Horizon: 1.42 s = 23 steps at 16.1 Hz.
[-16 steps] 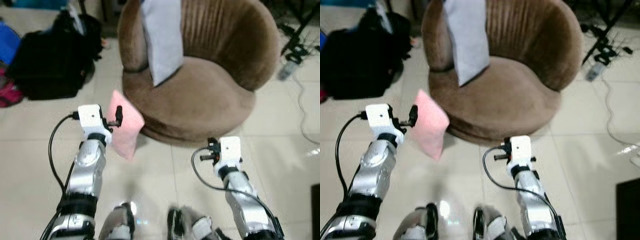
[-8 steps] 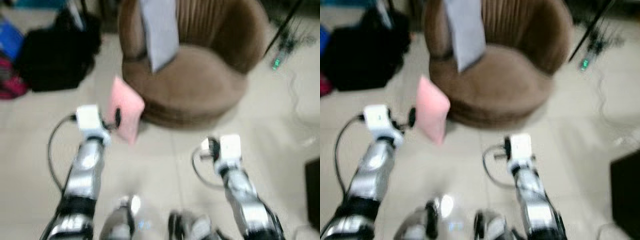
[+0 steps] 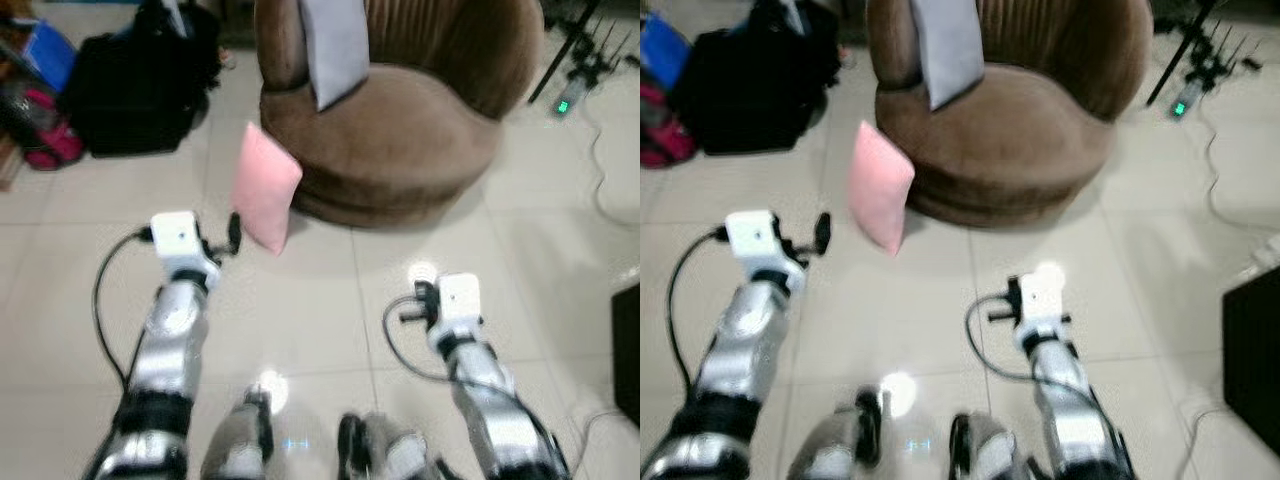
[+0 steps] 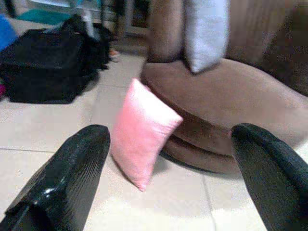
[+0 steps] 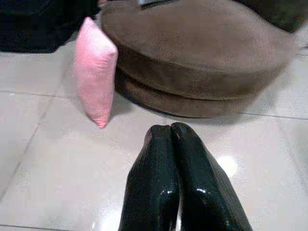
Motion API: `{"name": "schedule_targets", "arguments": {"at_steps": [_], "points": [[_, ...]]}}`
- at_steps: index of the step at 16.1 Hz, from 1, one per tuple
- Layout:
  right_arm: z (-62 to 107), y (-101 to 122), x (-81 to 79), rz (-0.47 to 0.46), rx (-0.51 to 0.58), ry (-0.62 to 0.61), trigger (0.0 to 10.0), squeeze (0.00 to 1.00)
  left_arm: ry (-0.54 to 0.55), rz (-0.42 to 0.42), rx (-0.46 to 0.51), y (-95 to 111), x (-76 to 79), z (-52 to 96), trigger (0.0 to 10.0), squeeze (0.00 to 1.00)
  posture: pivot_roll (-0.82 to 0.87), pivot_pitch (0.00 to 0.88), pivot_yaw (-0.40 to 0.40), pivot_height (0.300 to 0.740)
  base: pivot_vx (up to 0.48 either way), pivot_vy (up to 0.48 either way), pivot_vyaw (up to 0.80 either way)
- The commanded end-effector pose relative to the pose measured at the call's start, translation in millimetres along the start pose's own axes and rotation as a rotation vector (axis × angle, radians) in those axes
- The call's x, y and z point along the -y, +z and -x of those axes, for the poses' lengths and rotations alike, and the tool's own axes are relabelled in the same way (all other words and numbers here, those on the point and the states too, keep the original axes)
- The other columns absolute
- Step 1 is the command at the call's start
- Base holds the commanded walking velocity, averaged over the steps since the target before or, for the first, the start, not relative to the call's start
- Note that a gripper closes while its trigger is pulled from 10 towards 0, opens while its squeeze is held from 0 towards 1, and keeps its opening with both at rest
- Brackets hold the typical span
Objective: Move the pillow to the sofa from floor
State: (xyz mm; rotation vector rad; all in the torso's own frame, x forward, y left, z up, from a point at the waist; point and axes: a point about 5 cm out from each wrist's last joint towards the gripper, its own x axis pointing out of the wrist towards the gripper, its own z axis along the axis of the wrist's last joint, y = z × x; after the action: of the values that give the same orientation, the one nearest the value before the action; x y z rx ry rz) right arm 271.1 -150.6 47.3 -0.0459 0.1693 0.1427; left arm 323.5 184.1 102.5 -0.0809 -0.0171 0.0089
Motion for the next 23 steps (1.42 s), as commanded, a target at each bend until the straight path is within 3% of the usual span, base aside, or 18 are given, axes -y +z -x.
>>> {"name": "schedule_targets", "arguments": {"at_steps": [1, 8, 19, 23], "points": [[2.6, -2.8, 0.6, 0.002, -0.012, -0.005, 10.0, 0.0, -0.011, -0.017, 0.008, 3.3, 2.0, -1.7, 10.0, 0.0, -0.08, 0.24, -0.076, 0.74, 0.0, 0.0, 0.0], [5.4, -4.0, 0.1, -0.003, -0.016, -0.012, 10.0, 0.0, -0.011, -0.074, 0.001, 10.1, 0.7, -9.5, 10.0, 0.0, -0.09, 0.253, -0.065, 0.74, 0.0, 0.0, 0.0], [8.4, -5.9, -0.1, -0.007, -0.022, -0.019, 10.0, 0.0, -0.017, -0.09, -0.028, 6.4, 0.9, -10.4, 10.0, 0.0, -0.1, 0.259, -0.06, 0.74, 0.0, 0.0, 0.0], [8.7, -6.6, 0.3, -0.006, -0.024, -0.023, 10.0, 0.0, -0.024, -0.088, -0.028, 5.2, 2.1, -11.0, 10.0, 0.0, -0.11, 0.251, -0.059, 0.74, 0.352, 0.0, 0.0]]}}
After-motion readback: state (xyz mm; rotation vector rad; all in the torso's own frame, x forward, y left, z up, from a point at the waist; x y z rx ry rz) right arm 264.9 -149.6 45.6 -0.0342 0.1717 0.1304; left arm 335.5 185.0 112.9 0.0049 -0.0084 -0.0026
